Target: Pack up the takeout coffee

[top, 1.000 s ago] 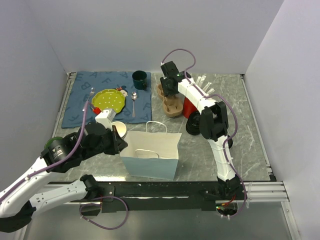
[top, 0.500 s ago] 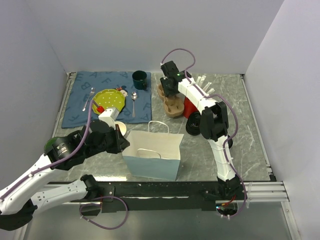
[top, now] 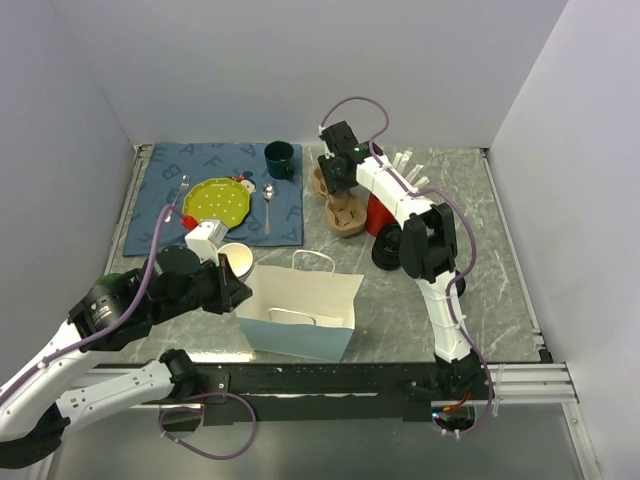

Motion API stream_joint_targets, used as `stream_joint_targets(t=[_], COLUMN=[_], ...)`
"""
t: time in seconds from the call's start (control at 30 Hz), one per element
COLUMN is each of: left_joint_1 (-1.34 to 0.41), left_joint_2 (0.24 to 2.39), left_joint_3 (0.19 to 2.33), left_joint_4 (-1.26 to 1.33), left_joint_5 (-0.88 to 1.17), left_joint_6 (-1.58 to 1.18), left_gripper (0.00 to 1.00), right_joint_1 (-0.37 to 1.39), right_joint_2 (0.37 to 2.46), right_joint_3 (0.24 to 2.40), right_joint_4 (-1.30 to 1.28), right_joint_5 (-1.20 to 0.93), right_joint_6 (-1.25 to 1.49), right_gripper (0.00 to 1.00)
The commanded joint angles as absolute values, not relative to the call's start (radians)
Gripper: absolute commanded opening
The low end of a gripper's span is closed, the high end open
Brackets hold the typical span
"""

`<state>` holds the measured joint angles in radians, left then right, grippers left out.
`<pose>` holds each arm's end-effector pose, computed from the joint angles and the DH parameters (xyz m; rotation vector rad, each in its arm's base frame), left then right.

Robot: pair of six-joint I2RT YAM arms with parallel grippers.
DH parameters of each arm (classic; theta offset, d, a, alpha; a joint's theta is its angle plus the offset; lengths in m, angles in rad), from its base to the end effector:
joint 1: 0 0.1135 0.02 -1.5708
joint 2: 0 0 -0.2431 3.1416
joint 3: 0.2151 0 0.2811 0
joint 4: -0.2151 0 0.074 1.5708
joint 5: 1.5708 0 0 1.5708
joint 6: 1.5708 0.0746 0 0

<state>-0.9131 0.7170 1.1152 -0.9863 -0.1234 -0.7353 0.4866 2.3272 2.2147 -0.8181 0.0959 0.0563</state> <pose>0.1233 -0.1446 0.3529 0.1267 2.2666 -0.7960 0.4939 0.2532 0.2002 -0.4945 2.4490 0.1065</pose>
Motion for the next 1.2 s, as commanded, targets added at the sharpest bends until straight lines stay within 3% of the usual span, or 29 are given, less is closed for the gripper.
stream_joint_targets(t=[0.0, 0.17, 0.27, 0.77, 0.97, 1.1, 1.17], left_joint_1=[-0.913, -0.913, -0.913, -0.913, -0.913, -0.913, -0.911], left_joint_2=[0.712, 0.707, 0.704, 0.787, 0.824, 0.838, 0.848], left_joint_3=[1.157, 1.154, 1.149, 1.173, 1.189, 1.219, 1.232], left_joint_4=[-0.992, -1.008, -1.008, -0.948, -0.905, -0.899, -0.885], left_joint_5=[-0.058, -0.049, -0.040, -0.115, -0.167, -0.227, -0.236], left_joint_6=[-0.693, -0.698, -0.704, -0.713, -0.733, -0.749, -0.744], left_gripper=[0.07, 0.07, 0.07, 0.09, 0.21, 0.40, 0.42], right_joint_1=[0.491, 0.492, 0.491, 0.491, 0.488, 0.486, 0.485], right_joint_2=[2.270, 2.276, 2.266, 2.103, 1.979, 1.896, 1.838], right_joint_3=[2.253, 2.252, 2.235, 2.276, 2.286, 2.310, 2.313], right_joint_4=[-0.781, -0.788, -0.781, -0.718, -0.673, -0.676, -0.672], right_joint_5=[0.084, 0.077, 0.074, 0.081, 0.038, 0.011, -0.026], right_joint_6=[0.057, 0.071, 0.072, 0.052, 0.066, 0.101, 0.130], right_gripper=[0.45, 0.42, 0.32, 0.32, 0.31, 0.30, 0.30])
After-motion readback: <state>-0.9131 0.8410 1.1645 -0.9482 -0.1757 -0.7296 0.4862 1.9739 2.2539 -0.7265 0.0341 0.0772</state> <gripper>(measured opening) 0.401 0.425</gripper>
